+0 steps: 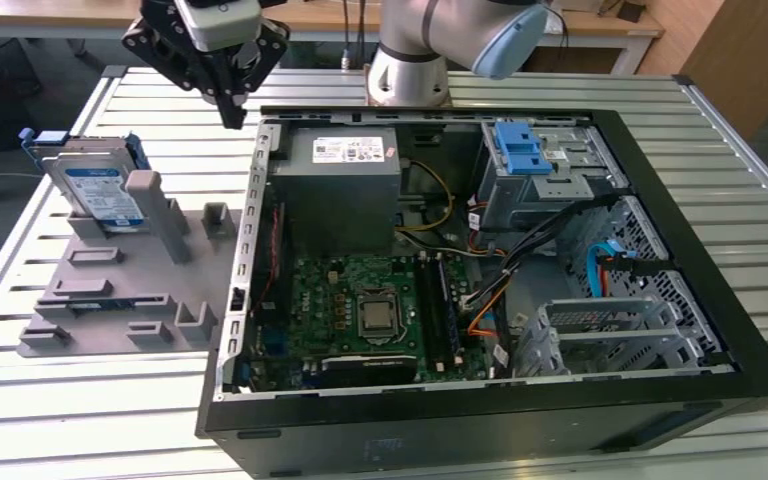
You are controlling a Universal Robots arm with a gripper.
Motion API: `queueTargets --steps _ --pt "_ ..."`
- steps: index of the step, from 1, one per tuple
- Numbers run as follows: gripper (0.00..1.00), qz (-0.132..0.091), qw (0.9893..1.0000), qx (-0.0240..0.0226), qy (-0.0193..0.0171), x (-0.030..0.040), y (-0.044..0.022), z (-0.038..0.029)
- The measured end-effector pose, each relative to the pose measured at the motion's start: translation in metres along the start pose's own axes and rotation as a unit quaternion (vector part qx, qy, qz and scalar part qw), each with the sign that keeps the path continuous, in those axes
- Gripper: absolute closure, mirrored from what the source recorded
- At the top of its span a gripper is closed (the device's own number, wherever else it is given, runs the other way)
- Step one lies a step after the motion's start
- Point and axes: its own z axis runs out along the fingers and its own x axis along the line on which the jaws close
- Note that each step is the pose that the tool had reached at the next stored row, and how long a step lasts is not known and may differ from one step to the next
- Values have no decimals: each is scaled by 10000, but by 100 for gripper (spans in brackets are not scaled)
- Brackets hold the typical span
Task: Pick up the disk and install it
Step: 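Reach for the disk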
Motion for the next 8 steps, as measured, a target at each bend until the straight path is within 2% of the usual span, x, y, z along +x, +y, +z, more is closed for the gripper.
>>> queueTargets --steps 8 --pt "89 1 10000 0 0 77 0 0"
